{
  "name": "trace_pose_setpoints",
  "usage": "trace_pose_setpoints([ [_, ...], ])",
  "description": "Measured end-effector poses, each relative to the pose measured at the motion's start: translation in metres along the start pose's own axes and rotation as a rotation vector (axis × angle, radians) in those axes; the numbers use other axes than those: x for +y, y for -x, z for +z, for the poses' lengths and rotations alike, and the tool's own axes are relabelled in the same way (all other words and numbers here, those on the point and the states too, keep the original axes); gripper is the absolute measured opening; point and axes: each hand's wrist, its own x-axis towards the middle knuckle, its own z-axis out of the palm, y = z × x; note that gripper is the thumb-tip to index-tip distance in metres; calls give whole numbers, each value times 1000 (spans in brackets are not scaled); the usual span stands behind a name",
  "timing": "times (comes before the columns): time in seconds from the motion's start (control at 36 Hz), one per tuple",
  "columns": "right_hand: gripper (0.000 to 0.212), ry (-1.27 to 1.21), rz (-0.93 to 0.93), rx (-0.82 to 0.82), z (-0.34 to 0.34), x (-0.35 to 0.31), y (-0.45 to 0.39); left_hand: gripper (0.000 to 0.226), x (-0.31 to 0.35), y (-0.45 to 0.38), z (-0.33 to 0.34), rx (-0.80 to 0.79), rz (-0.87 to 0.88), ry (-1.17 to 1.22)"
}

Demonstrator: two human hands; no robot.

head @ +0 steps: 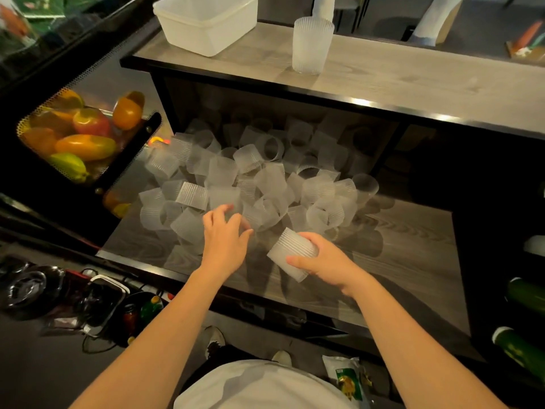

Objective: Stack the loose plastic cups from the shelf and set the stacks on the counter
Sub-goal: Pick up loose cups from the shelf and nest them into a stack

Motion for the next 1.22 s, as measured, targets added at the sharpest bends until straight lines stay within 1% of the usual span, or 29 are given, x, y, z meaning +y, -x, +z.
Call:
trace_pose_setpoints([
  [0.08, 60, -58, -13, 45, -2, -4, -1, 8, 8, 9, -13, -31, 7, 194],
  [0.14, 51, -97, -46, 64, -2, -10, -1, 10, 13, 12, -23, -106, 5, 349],
  [0.19, 39, -149, -85, 78, -4, -15, -2, 10, 15, 15, -32, -169, -4, 429],
  [0.22, 36, -168, -98, 88, -5, -18, -1, 12, 15, 16, -36, -169, -2, 428],
  [0.25, 35, -177, -106, 103, -6, -21, -2, 20, 14, 17, -40, -157, 4, 406],
  [0.28, 38, -179, -116, 127, -7, -23, -1, 33, 14, 17, -44, -149, 10, 363],
  [0.31, 43, -179, -125, 157, -8, -25, -2, 50, 12, 16, -46, -160, 11, 294],
  [0.36, 58, -187, -149, 203, -12, -28, -3, 81, 9, 14, -51, -234, 42, 63],
  [0.39, 63, -177, -163, 201, -13, -30, -2, 91, 8, 13, -53, -274, 74, -53],
  [0.42, 65, -143, -173, 178, -14, -33, -2, 98, 7, 12, -54, -316, 100, -110],
  [0.44, 66, -78, -181, 140, -15, -35, -1, 102, 8, 13, -55, -359, 118, -89],
  [0.47, 67, 12, -187, 97, -16, -37, -1, 103, 10, 13, -56, -405, 116, 3],
  [0.53, 71, 194, -205, 17, -17, -41, -1, 104, 13, 15, -59, -469, 71, 253],
  [0.56, 73, 262, -210, -22, -18, -41, -1, 104, 12, 16, -60, -469, 56, 347],
  [0.61, 76, 353, -195, -98, -20, -42, -2, 101, 10, 16, -60, -437, 41, 459],
  [0.67, 77, 384, -180, -158, -19, -43, -3, 94, 9, 16, -57, -415, 2, 616],
  [0.72, 79, 390, -183, -204, -15, -42, -4, 80, 9, 19, -50, -390, -45, 811],
  [0.75, 82, 388, -183, -219, -11, -41, -5, 72, 11, 22, -46, -383, -59, 870],
  [0.83, 96, 392, -184, -262, 3, -40, -8, 61, 17, 34, -31, -431, -67, 879],
  [0.89, 96, 406, -188, -298, 9, -38, -11, 59, 17, 41, -23, -471, -72, 834],
  [0.92, 92, 408, -183, -302, 12, -38, -12, 56, 16, 44, -21, -452, -92, 831],
  [0.94, 88, 398, -175, -291, 14, -37, -13, 49, 14, 45, -20, -374, -125, 831],
  [0.97, 86, 379, -167, -270, 16, -36, -15, 39, 11, 45, -20, -234, -182, 821],
  [1.03, 85, 340, -164, -214, 19, -34, -20, 20, 3, 42, -22, 130, -350, 754],
  [1.06, 86, 332, -165, -190, 21, -34, -23, 17, -3, 40, -24, 270, -447, 724],
  [1.08, 85, 329, -163, -172, 23, -33, -26, 19, -10, 37, -25, 347, -541, 712],
  [1.11, 85, 324, -159, -162, 25, -34, -28, 25, -18, 33, -26, 361, -620, 718],
  [1.14, 85, 321, -153, -155, 26, -33, -30, 33, -25, 29, -28, 341, -680, 731],
  [1.22, 86, 325, -149, -146, 31, -34, -34, 55, -41, 15, -32, 292, -738, 808],
])
